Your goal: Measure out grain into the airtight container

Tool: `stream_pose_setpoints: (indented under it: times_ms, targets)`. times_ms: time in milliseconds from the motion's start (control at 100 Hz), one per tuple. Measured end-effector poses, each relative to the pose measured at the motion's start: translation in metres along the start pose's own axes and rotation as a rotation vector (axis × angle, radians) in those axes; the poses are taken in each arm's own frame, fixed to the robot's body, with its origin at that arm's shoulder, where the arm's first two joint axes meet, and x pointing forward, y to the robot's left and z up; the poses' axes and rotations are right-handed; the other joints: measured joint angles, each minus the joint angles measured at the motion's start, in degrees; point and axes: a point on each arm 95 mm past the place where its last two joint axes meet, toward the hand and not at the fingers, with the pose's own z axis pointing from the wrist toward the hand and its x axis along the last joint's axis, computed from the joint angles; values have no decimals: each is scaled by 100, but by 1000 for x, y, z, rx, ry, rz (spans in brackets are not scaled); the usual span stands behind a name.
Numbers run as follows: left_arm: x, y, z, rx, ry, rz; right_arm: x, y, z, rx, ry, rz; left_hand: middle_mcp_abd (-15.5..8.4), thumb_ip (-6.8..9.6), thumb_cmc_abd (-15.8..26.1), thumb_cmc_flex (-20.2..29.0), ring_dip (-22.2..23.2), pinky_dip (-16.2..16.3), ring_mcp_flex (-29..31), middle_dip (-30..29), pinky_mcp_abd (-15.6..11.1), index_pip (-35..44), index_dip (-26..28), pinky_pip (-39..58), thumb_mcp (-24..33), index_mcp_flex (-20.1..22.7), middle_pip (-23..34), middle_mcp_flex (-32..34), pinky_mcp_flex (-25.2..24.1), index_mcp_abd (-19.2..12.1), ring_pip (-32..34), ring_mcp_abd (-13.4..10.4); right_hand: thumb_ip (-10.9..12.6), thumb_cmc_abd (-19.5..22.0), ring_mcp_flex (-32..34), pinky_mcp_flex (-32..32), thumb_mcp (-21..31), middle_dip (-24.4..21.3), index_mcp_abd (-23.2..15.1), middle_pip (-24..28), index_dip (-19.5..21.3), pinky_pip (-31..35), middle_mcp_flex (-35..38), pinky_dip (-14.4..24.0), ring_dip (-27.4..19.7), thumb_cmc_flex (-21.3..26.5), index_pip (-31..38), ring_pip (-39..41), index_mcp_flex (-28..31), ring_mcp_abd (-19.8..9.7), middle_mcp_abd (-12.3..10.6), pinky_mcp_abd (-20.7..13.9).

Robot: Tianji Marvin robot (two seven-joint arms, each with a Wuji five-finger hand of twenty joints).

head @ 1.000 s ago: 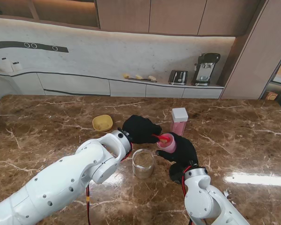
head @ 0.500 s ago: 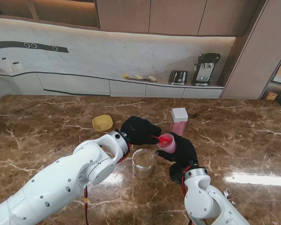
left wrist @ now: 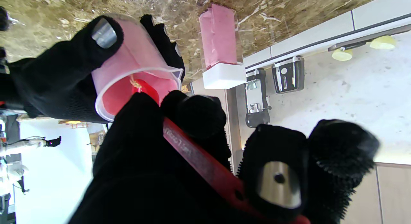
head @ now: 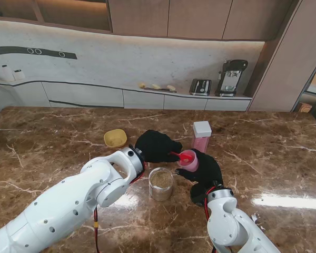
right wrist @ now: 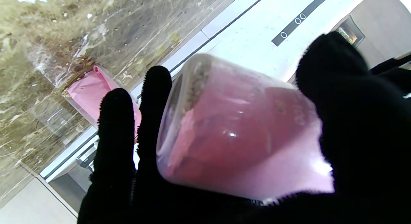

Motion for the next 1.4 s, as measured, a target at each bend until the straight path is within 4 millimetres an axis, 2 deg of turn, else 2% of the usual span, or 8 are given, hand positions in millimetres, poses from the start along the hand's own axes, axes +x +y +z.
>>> stream_pose_setpoints:
  times_ms: [150,300,430,610,880,1020,1160,1400]
  targets:
    - [-2,1,-1,-9,55,-31,-1,0,0,-1,-5,-1,-3,0,0,-1,0,0,0,-3,0,0,0,0,0,0,0,0,0,-12,0,0,0,0,0,0,0,0,0,0,0,0,0,0,0,0,0,0,0,0,0,-1]
    - [-9,3,-3,-20,-9,-14,0,0,0,-2,-6,0,-11,0,0,-18,0,0,0,-4,-1,0,0,0,0,0,0,0,0,-25,0,0,0,0,0,0,0,0,0,0,0,0,0,0,0,0,0,0,0,0,0,-1]
    - [-6,5,-4,-45,65,-44,0,0,0,-1,-5,-1,-20,0,0,-18,0,0,0,-4,-1,0,0,0,0,-63,0,0,0,-59,0,0,0,0,0,0,0,0,0,0,0,0,0,0,0,0,0,0,0,0,0,-1]
    - [-12,5,-4,-39,-10,-44,0,0,0,-2,-5,-1,-20,0,0,-18,0,0,0,-4,-2,0,1,0,0,-46,0,0,0,-71,0,0,0,0,0,0,0,0,0,0,0,0,0,0,0,0,0,0,0,0,0,-2]
    - [-21,7,-7,-18,-93,-249,-1,2,1,-7,-6,-3,-20,0,0,-18,0,0,0,-4,-2,2,1,0,0,-37,0,0,0,-71,0,0,0,0,0,0,0,0,0,0,0,0,0,0,0,0,0,0,0,0,0,-25]
    - [-27,6,-10,-23,-132,-440,-1,3,1,-10,-6,-4,-20,0,0,-18,0,0,0,-4,-2,3,1,0,0,-34,0,0,0,-71,0,0,0,0,0,0,0,0,0,0,0,0,0,0,0,0,0,0,0,-1,0,-25]
    - [-38,6,-15,-12,-243,-597,-2,5,1,-20,-8,-4,-20,0,0,-5,0,0,1,-4,13,4,1,0,0,-33,0,0,0,-71,0,0,0,0,0,0,0,0,0,0,0,0,0,0,0,0,0,0,0,-1,0,-27]
    - [-76,-2,-31,2,-363,-592,-4,11,-1,-37,-13,-9,-20,0,0,-4,0,0,1,-4,50,4,1,0,0,-33,0,0,0,-71,0,0,0,0,0,0,0,0,0,0,0,0,0,0,0,0,0,0,0,-1,0,-27]
